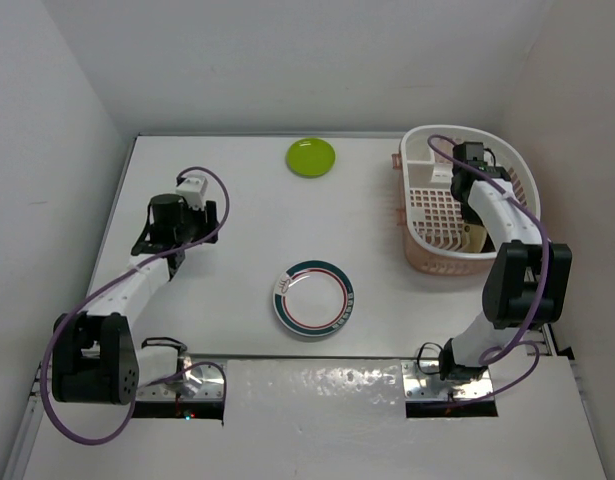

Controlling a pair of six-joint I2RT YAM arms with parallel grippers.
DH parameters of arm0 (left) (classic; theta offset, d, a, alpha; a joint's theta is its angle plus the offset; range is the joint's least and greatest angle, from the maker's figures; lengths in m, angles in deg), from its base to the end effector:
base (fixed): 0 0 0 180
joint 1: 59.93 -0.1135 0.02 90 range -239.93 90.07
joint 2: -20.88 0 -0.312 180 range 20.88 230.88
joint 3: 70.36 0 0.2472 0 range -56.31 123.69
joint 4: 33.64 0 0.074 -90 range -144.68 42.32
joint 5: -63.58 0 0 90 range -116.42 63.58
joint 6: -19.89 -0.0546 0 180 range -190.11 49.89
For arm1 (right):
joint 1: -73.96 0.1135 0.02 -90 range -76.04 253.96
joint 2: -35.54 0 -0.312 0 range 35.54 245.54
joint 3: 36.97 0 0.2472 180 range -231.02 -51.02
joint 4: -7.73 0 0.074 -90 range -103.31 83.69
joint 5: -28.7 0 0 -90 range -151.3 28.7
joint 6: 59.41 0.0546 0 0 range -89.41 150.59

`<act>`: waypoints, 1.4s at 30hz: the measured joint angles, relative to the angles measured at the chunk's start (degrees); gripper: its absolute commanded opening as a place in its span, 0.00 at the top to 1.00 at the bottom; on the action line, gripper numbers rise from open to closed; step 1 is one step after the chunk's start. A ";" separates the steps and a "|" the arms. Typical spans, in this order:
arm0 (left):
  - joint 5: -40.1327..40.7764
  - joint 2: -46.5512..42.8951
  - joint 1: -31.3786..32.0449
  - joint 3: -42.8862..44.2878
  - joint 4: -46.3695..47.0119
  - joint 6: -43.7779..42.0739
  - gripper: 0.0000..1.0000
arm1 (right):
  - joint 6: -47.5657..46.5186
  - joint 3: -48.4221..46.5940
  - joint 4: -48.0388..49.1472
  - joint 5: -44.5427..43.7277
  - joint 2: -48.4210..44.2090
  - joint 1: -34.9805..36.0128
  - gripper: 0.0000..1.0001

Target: Unload the plates from the dish rack

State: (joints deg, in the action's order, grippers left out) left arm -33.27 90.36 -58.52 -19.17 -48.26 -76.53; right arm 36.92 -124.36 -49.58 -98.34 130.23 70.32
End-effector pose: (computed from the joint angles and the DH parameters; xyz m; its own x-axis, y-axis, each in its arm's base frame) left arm 0.2527 -0.0127 0.2585 -0.5258 0.1240 -0.8415 0.1845 0.9824 0.0295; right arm 0.3383 -0.0545 0.2868 -0.8621 0.1430 -0.4862 0.4060 0.7691 -0.4936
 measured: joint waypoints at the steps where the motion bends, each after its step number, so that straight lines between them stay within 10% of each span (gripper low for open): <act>1: -1.14 -0.44 0.00 0.00 0.09 -0.24 0.45 | -0.55 0.17 0.02 -0.42 0.00 0.00 1.00; 42: -13.14 1.64 0.79 7.02 4.20 -0.24 0.43 | 0.42 -24.11 1.29 11.23 -8.85 0.31 1.00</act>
State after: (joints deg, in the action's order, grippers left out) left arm -46.40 91.99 -57.73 -12.15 -44.07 -76.77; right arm 37.34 -148.46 -48.29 -87.11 121.38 70.62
